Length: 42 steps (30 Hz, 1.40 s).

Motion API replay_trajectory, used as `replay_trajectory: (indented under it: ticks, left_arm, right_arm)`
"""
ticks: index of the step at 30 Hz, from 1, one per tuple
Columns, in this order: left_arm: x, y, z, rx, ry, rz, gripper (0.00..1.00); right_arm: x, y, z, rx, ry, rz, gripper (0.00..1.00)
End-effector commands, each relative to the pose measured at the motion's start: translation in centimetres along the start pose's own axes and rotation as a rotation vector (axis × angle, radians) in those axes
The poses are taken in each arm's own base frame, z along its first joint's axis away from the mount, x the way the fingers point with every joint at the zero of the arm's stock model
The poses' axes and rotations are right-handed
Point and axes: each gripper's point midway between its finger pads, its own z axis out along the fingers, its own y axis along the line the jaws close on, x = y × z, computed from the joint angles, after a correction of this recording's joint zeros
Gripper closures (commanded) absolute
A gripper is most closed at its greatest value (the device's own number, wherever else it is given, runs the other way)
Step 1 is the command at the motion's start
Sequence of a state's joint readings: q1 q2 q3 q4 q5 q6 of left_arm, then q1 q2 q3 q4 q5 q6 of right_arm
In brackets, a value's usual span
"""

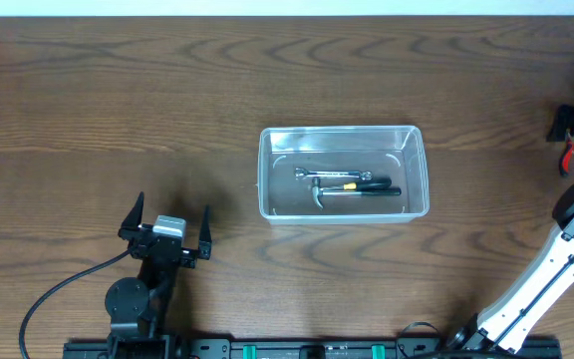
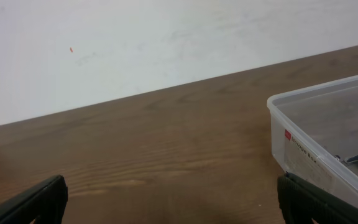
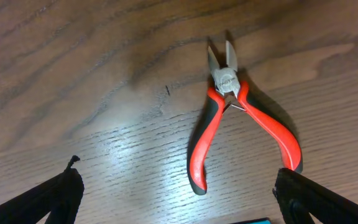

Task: Pack container
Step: 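Move the right gripper down over the red-and-black pliers, then lower and close the right gripper on the pliers' handles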

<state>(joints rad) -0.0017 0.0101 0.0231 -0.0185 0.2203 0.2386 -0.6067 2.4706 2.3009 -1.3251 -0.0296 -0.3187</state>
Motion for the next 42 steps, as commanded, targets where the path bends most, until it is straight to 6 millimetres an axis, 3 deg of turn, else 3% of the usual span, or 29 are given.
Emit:
replay_trajectory:
  ticks: [1,8,17,28,42]
  left_arm:
    - [1.6,-0.2,0.1,0.007,0.044,-0.013,0.02]
    - [1.6,-0.2,0.1,0.007,0.044,-0.013,0.02]
    - [1.6,-0.2,0.1,0.007,0.044,-0.013,0.02]
    - [1.6,-0.2,0.1,0.007,0.044,-0.013,0.02]
    - [1.6,-0.2,0.1,0.007,0.044,-0.013,0.02]
  right_arm:
    - [-0.6,0.5,0.0,-0.002,-0.012,-0.038,0.01]
    - [0.0,0.6,1.8,-0.015,0.031,0.024,0.01]
    - [-0.3,0.5,2.3,-0.011,0.026,0.137,0.01]
    - [0.5,0.8,4.4,-0.024,0.079,0.167,0.01]
    - [0.5,0.8,4.7,-0.024,0.081,0.173,0.02]
